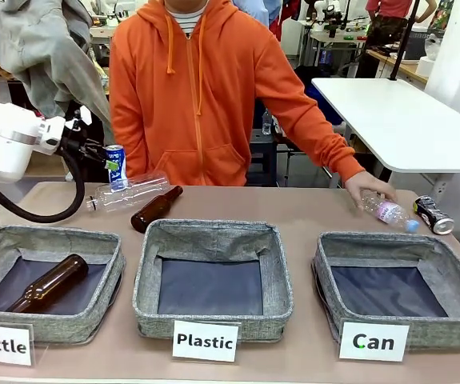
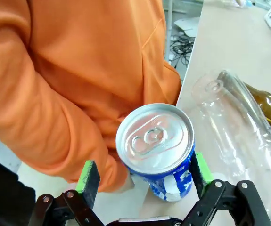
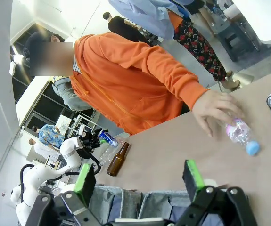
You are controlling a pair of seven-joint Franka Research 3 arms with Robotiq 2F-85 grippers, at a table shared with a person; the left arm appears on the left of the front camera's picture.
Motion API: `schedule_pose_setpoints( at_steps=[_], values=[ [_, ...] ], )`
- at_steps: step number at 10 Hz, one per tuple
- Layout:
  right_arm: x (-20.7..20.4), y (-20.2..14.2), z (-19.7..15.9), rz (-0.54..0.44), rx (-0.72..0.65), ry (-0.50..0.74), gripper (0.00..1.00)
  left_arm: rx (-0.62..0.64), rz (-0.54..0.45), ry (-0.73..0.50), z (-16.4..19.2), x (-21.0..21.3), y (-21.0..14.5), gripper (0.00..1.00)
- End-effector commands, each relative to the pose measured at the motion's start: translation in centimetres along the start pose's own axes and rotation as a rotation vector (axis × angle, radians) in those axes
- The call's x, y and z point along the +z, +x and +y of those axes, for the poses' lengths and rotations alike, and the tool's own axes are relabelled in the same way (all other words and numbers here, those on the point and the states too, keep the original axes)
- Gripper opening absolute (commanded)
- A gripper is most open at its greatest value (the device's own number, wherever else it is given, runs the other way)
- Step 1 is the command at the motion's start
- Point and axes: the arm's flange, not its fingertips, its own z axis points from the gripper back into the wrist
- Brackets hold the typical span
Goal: Sort the can waste into the basket.
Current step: Pick up the can waste from the table and place it in the right Fabric basket.
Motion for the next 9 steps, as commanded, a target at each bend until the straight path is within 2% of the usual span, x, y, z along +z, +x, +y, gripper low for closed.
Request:
schedule_pose_setpoints(
  at_steps=[1, 3, 4, 5, 6, 7, 8, 9],
  values=[
    [0.1, 0.1, 0.2, 0.004, -0.014, -0.007, 1.00, -0.017, -0.027, -0.026, 1.1, -0.6, 0.2, 1.00],
    [0.1, 0.1, 0.2, 0.004, -0.014, -0.007, 1.00, -0.029, -0.026, -0.087, 1.2, -0.9, 0.2, 1.00],
    [0.1, 0.1, 0.2, 0.004, -0.014, -0.007, 1.00, -0.046, -0.037, -0.159, 1.0, -1.2, 0.2, 1.00],
    [0.1, 0.1, 0.2, 0.004, -0.014, -0.007, 1.00, -0.045, -0.028, -0.160, 0.9, -1.4, 0.2, 1.00],
    [0.1, 0.1, 0.2, 0.004, -0.014, -0.007, 1.00, -0.046, -0.016, -0.163, 0.8, -1.7, 0.4, 0.40],
    [0.1, 0.1, 0.2, 0.004, -0.014, -0.007, 1.00, -0.046, -0.025, -0.175, 0.8, -1.8, 0.5, 0.40],
    [0.1, 0.1, 0.2, 0.004, -0.014, -0.007, 1.00, -0.047, -0.017, -0.179, 0.9, -1.9, 0.6, 0.00],
    [0.1, 0.1, 0.2, 0.004, -0.014, -0.007, 1.00, -0.050, -0.020, -0.182, 0.8, -2.0, 0.5, 0.34]
  ],
)
